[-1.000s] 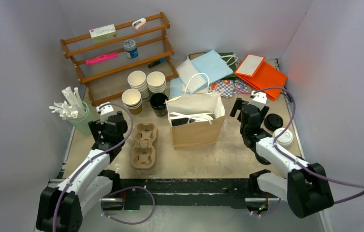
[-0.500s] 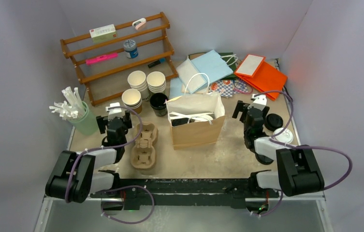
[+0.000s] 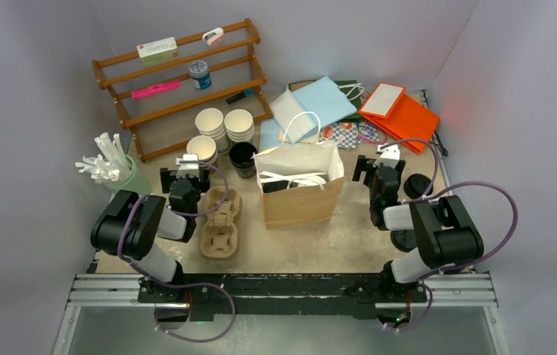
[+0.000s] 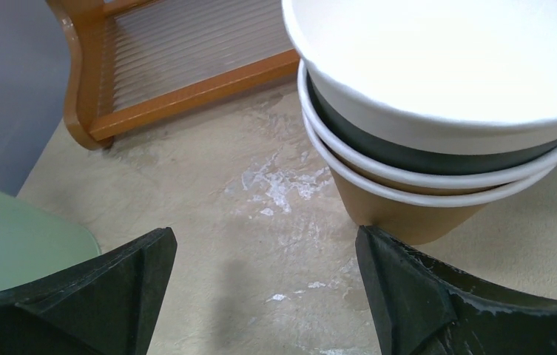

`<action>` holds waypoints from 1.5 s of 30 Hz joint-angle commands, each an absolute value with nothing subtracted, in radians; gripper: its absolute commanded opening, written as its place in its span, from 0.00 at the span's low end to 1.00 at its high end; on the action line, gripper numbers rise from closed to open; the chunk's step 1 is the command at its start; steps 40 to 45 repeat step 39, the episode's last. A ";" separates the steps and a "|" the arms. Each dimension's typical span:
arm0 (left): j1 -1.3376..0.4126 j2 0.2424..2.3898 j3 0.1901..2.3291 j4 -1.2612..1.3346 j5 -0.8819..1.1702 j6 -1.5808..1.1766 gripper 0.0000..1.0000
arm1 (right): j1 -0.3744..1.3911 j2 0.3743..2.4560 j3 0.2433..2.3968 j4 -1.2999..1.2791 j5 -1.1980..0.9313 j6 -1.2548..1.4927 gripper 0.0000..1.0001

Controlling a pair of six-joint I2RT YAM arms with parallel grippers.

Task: Pack the takeout coffee

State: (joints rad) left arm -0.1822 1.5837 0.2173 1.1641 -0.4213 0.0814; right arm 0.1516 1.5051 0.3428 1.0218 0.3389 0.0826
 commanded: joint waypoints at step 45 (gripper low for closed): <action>-0.174 1.631 0.255 1.296 -0.357 0.117 1.00 | 0.074 1.569 0.278 1.324 0.141 0.046 0.99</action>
